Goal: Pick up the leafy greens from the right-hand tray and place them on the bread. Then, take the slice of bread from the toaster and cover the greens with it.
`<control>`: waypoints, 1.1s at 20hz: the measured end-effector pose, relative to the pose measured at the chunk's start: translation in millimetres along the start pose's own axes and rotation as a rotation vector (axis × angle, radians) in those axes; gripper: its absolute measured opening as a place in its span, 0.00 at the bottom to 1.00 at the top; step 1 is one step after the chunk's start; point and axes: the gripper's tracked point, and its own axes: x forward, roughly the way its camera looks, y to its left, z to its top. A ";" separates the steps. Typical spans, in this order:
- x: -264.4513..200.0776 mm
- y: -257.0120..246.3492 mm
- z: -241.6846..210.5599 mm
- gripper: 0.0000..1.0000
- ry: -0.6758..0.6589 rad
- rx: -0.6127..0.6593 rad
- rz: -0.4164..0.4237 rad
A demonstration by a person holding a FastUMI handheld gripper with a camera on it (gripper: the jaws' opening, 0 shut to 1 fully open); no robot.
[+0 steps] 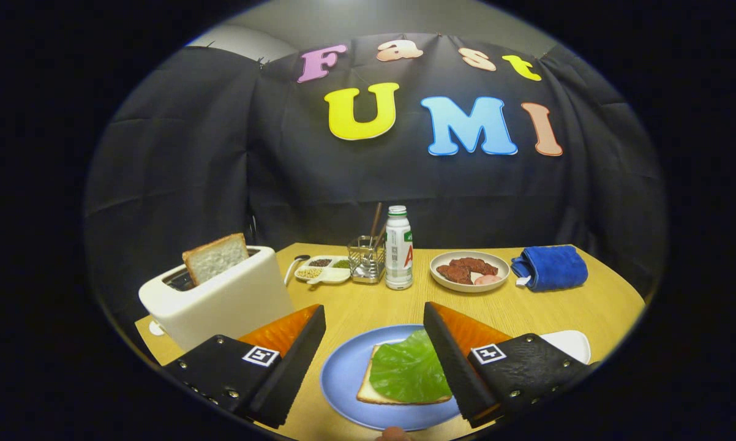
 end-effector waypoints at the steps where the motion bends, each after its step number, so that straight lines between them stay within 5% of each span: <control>1: -0.8 5.7 7.6 0.98 -0.017 0.008 0.005; 14: 4.2 144.0 39.0 0.98 -0.082 -0.010 0.185; 22: 33.4 187.8 19.1 0.97 -0.040 -0.067 0.195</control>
